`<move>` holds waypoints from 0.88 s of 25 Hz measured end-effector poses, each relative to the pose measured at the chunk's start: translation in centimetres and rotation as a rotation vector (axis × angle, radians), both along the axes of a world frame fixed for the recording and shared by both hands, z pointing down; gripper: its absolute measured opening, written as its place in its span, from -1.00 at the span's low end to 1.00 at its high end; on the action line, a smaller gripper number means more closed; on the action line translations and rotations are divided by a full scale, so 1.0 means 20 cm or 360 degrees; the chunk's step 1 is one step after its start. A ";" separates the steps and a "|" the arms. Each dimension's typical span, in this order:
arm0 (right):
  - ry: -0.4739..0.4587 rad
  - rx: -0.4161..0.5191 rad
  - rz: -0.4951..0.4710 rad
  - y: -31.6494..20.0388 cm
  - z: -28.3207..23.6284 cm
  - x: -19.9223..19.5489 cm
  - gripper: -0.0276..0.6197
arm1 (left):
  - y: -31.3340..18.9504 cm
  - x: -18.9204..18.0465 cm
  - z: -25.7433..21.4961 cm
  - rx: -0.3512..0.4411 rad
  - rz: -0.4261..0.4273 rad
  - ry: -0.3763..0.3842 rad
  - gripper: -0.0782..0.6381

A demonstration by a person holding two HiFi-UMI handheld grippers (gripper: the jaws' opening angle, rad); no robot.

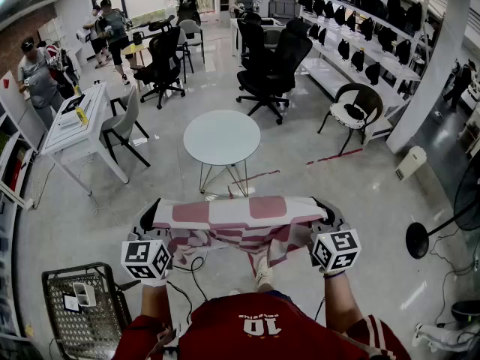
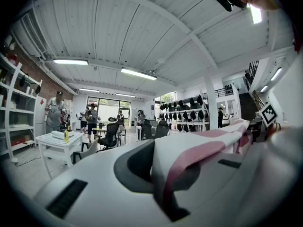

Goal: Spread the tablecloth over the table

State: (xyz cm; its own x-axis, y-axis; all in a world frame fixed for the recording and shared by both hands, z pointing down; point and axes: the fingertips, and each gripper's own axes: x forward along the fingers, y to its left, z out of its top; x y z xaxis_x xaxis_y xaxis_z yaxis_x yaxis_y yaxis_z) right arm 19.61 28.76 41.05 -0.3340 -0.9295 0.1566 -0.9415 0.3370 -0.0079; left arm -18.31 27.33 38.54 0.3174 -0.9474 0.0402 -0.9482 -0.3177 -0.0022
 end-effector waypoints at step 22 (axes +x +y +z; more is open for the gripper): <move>-0.0053 -0.0012 -0.0041 -0.01 0.02 -0.08 -0.87 | 0.04 -0.08 0.06 -0.0034 -0.0035 0.0030 -0.76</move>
State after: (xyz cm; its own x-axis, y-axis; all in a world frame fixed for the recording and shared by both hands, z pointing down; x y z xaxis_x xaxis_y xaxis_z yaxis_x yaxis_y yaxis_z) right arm 17.98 28.56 41.48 -0.3629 -0.9193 0.1519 -0.9317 0.3609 -0.0415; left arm -19.97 28.16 39.71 0.2973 -0.9532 0.0548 -0.9548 -0.2965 0.0223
